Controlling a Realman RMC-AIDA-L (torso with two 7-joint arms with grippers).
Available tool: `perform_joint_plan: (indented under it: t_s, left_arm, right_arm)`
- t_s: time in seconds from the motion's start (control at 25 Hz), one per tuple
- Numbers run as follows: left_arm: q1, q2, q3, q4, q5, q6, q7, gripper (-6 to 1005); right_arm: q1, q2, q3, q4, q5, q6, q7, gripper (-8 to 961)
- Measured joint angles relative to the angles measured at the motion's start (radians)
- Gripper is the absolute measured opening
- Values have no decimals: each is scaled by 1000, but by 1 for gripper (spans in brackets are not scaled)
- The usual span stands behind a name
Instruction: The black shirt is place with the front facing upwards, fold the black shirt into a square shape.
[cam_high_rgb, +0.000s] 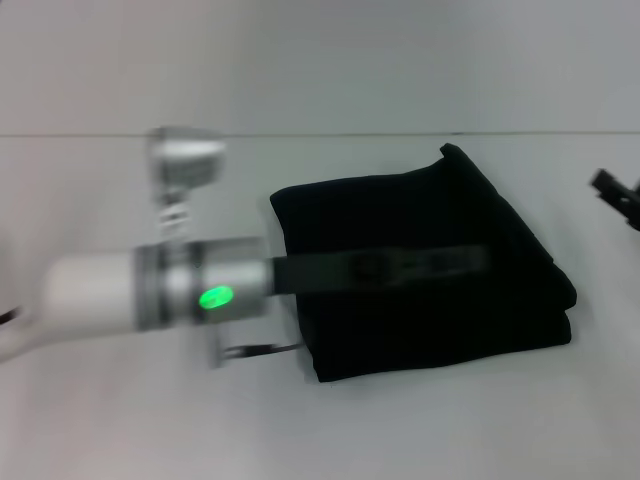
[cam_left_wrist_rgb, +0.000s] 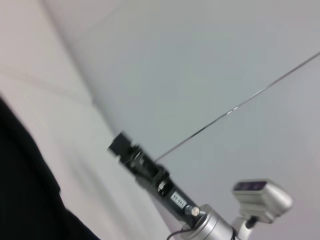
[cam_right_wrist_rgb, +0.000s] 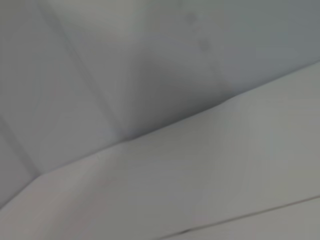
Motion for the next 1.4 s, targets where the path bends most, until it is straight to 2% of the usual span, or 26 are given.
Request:
perform_joint_plan:
  t_s: [0.12,0.24,0.36,0.4,0.44,0.52,0.6,0.68,0.8,0.84,0.88,0.92,1.04,1.4]
  left_arm:
    - [128,2,-2,92,-70,115,172,735]
    - [224,9,4,154,-111,157,249,778]
    - [268,34,22,165,-106,166,311,771]
    - [276,39,29,164,-104,166,320,768]
    - [285,45,41,164,-104,167,328,766]
    - [296,53,69,164,-104,168,339,772]
    - [301,57,94,164,-104,168,348,775]
    - [304,60,113,164,-104,170,360,774]
    - [310,63,125,163,-104,172,378,773]
    - [314,64,126,165,-104,172,384,773]
    - [314,64,126,165,-104,172,384,772]
    - [314,64,126,166,-104,172,386,772]
    - [317,66,127,166,-104,172,387,771]
    - [324,65,130,162,-104,175,388,768]
  right_arm:
    - [22,-13,-108,-91,-103,-28,188,835]
    - [49,-27,-228,-248,-219,-57,438,835]
    - [91,-53,-339,-398,-361,-78,724,835]
    - [136,-74,-412,-482,-485,-102,922,835]
    - [136,-74,-412,-482,-485,-102,922,835]
    - [190,-85,-458,-542,-618,-135,1072,835]
    - [260,-77,-472,-593,-788,-184,1190,835]
    - [330,-56,-473,-620,-951,-233,1265,835]
    - [440,-10,-496,-623,-1199,-281,1357,835]
    - [487,13,-550,-608,-1320,-275,1411,835]
    - [487,13,-550,-608,-1320,-275,1411,835]
    - [500,21,-589,-598,-1359,-270,1434,835]
    - [507,25,-707,-577,-1383,-229,1495,835]
    - [509,19,-740,-453,-1382,-93,1515,835]
